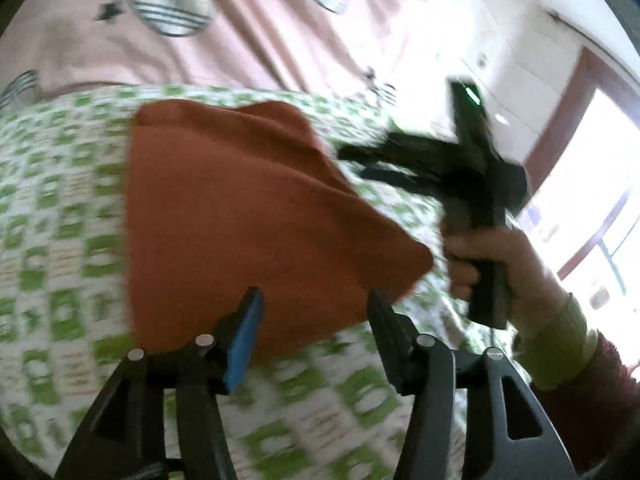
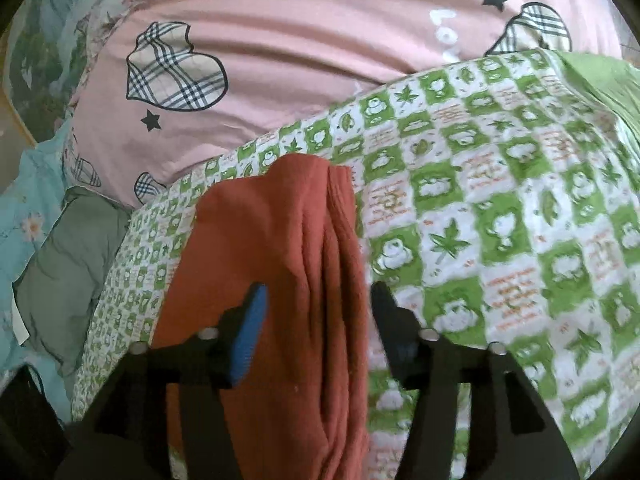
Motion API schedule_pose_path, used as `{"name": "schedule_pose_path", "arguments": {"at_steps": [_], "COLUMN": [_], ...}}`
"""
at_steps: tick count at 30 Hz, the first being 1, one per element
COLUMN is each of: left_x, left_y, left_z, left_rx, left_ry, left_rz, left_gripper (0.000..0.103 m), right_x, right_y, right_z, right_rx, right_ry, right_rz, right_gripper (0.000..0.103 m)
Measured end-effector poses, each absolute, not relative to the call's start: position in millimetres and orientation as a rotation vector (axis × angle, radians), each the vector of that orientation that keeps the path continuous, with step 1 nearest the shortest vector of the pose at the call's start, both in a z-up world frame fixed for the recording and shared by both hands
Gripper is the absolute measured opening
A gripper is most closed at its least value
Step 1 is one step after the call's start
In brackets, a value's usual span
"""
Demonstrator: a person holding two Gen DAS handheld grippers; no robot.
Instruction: Fold small clothes
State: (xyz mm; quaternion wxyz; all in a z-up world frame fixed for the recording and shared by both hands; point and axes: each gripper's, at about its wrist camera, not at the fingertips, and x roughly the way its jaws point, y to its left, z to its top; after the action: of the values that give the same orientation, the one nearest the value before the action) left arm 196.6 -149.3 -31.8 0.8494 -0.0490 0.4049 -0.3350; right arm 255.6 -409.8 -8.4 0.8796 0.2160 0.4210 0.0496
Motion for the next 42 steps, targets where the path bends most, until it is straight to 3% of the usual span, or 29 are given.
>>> {"name": "schedule_pose_path", "arguments": {"at_steps": [2, 8, 14, 15, 16, 17, 18, 20, 27, 34, 38, 42], "left_x": [207, 271, 323, 329, 331, 335, 337, 332, 270, 198, 165, 155], "left_y": [-129, -86, -101, -105, -109, -113, -116, -116, -77, 14, 51, 80], "left_z": [-32, -59, -93, -99, -103, -105, -107, -103, -48, -17, -25, -68], "left_rx": [-0.136, -0.343, -0.399, -0.398, -0.402, -0.407, -0.403, -0.390, -0.359, -0.368, -0.378, -0.435], "left_ry": [0.858, 0.992, 1.117, 1.137, 1.136, 1.126, 1.132, 1.103, 0.997, 0.933, 0.940, 1.021], "left_rz": [-0.653, -0.585, -0.595, -0.594, -0.602, -0.622, -0.625, -0.624, -0.637, -0.526, -0.469, -0.427], "left_gripper": [0.076, 0.077, 0.076, 0.075, 0.066, 0.048, 0.044, 0.025, 0.021, 0.021, 0.021, 0.023], "right_x": [256, 267, 282, 284, 286, 288, 289, 287, 263, 245, 236, 231], "right_y": [-412, -412, -406, -404, -402, -400, -399, -395, -336, -245, -206, -189], "right_z": [-15, -38, -56, -58, -60, -63, -65, -61, -23, -26, -51, -79], "right_rx": [0.473, 0.592, 0.621, 0.630, 0.639, 0.662, 0.682, 0.678, 0.650, 0.658, 0.675, 0.620], "right_ry": [0.901, 0.951, 1.015, 1.024, 1.034, 1.048, 1.057, 1.044, 0.980, 0.969, 1.027, 1.104], "right_rz": [0.114, 0.191, 0.225, 0.240, 0.250, 0.263, 0.274, 0.280, 0.443, 0.624, 0.669, 0.603], "right_gripper": [0.062, 0.062, 0.061, 0.061, 0.054, 0.047, 0.037, 0.031, 0.025, 0.025, 0.025, 0.026]}}
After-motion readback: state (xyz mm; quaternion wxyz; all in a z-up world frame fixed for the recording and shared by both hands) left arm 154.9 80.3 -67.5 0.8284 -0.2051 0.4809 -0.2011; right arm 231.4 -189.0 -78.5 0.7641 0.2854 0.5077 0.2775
